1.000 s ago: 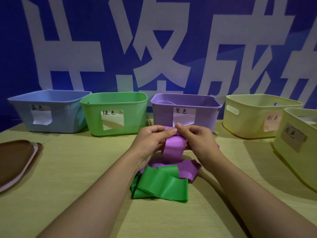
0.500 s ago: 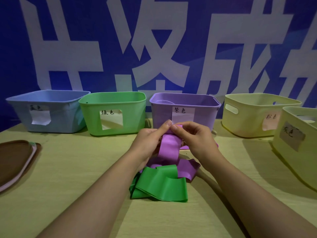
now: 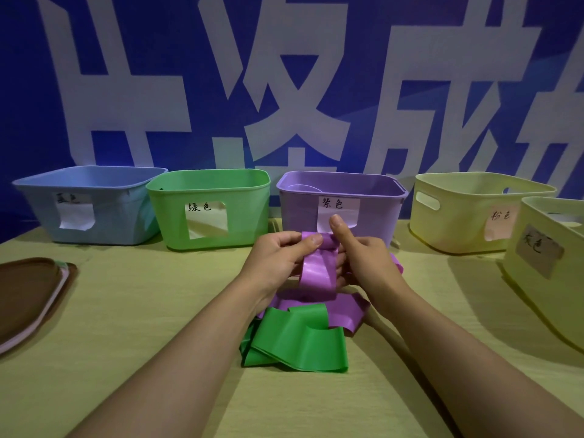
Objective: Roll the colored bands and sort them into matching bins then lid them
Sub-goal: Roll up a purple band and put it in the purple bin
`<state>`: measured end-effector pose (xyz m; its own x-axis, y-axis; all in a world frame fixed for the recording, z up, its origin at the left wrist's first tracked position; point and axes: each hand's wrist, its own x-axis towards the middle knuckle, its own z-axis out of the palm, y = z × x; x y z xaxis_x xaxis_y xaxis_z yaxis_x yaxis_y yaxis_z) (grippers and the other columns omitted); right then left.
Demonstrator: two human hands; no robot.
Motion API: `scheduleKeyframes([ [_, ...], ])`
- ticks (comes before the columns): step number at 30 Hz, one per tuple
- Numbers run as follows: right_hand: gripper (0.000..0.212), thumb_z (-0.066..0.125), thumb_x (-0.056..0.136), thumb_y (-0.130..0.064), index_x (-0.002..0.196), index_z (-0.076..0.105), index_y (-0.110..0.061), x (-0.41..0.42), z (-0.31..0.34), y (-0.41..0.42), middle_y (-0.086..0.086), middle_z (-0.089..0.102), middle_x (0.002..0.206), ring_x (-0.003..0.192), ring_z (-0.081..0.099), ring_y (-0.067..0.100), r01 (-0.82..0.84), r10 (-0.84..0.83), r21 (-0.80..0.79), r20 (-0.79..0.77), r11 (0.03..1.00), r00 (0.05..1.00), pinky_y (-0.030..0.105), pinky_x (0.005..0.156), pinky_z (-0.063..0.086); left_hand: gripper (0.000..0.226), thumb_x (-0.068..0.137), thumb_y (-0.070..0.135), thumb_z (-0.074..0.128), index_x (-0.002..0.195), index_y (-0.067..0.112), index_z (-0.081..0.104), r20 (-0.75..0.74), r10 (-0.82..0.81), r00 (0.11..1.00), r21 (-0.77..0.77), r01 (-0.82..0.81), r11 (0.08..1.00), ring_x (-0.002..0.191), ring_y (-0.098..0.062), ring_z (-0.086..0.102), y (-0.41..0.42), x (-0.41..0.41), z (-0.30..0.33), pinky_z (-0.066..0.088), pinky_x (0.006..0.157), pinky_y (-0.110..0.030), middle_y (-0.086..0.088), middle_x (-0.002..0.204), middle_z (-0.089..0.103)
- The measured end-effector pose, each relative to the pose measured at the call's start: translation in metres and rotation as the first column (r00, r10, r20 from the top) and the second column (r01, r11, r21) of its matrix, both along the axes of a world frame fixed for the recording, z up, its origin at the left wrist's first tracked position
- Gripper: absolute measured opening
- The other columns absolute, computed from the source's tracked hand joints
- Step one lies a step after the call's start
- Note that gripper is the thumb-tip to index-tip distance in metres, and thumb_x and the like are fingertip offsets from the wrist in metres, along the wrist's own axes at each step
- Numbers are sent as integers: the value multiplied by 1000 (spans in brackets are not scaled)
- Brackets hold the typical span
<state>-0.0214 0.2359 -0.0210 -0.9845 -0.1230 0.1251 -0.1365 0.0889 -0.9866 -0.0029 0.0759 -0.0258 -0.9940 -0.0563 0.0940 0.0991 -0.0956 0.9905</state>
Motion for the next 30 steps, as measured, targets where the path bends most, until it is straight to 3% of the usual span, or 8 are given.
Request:
scheduleKeyframes([
  [6,51,67,87,-62,85,79,-12,-3,-3,2,7,76,74,72,72,21,58,-50,89,-91,994,995,35,68,58,19,88,16,77,105,7,75,-27,-16,999,-15,16,1000,96,-35,75,1,-1,-1,60,91,-45,-18,101,78],
  [10,43,69,89,-55,84,79,-13,-5,-4,1,4,76,75,69,70,13,47,-37,84,-124,995,992,26,62,56,20,88,12,77,106,6,75,-32,-11,999,8,11,1000,96,-34,75,1,-2,-2,60,89,-42,-19,101,78],
  [15,35,72,91,-41,89,77,-6,-8,-6,1,13,76,78,66,69,15,-13,14,12,-127,1000,992,25,62,55,23,84,5,79,107,6,74,-10,-20,1000,66,20,998,96,-35,76,0,0,0,60,90,-43,-19,102,77],
  [19,29,73,91,-31,95,76,-3,-11,-7,2,15,76,82,72,71,19,-70,61,-64,-124,995,990,34,70,61,22,86,5,77,107,4,73,5,-54,999,115,53,992,87,-30,77,1,4,5,63,74,-32,-18,99,78],
  [23,24,73,89,-25,101,74,-4,-10,-7,3,12,77,88,78,72,20,-118,104,-89,-148,989,984,29,73,60,22,95,24,70,99,3,75,42,-71,997,138,64,988,78,-22,76,4,6,9,61,66,-23,-19,92,78],
  [26,30,76,85,-26,105,74,-4,-10,-6,3,18,77,94,82,74,21,-145,129,-81,-170,986,977,30,78,60,33,95,34,70,96,1,76,69,-35,997,100,28,995,84,-29,76,3,4,6,64,71,-31,-23,95,77],
  [30,23,76,89,-21,106,74,-5,-10,-8,3,24,74,98,86,74,28,-129,115,-72,-175,989,978,45,86,59,35,92,30,73,103,-3,76,83,-16,996,113,6,994,91,-40,73,2,5,5,63,83,-47,-32,102,73],
])
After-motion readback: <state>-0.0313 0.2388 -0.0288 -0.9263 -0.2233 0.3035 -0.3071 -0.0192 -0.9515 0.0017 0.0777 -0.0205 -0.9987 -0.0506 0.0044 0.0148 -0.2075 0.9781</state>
